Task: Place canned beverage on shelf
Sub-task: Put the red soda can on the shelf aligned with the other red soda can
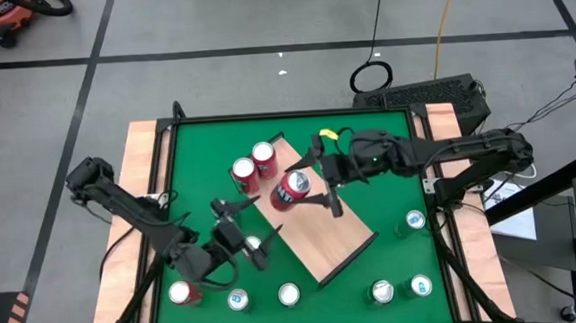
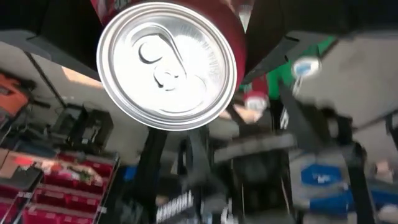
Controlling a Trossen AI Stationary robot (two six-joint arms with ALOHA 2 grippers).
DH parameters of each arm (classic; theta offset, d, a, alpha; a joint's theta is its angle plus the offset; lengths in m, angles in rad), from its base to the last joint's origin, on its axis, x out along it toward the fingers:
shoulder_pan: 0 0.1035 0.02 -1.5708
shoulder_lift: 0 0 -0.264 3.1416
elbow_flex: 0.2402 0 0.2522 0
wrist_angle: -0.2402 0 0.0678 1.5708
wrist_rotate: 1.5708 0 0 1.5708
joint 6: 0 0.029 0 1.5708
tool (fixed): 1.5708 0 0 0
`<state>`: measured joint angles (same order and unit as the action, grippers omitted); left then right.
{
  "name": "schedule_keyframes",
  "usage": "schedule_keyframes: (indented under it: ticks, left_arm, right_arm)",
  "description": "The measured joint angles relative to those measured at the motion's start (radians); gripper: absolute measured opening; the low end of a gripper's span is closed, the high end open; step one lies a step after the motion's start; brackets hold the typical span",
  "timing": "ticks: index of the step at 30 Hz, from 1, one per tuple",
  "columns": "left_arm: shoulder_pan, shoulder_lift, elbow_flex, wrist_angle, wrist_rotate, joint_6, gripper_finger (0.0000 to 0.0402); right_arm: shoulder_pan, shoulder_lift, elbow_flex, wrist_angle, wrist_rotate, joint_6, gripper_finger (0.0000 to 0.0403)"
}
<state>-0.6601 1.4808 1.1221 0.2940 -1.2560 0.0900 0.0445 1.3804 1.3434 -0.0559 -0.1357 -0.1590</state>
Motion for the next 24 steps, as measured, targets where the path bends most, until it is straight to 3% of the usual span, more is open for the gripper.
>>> schedule_keyframes:
  ticks: [5, 18, 24]
  left_arm:
    - [-0.046, -0.097, 0.0, -0.104, -0.001, -0.004, 0.0383]
    - [-0.073, -0.38, 0.0, -0.39, -0.007, -0.005, 0.0384]
    - [-0.034, -0.447, 0.0, -0.472, -0.01, -0.006, 0.0384]
  right_arm:
    - [-0.09, -0.004, 0.0, -0.124, -0.033, -0.072, 0.0302]
    - [-0.385, 0.021, 0.0, -0.273, -0.34, -0.17, 0.0302]
    - [-0.451, 0.074, 0.02, -0.261, -0.37, -0.255, 0.0302]
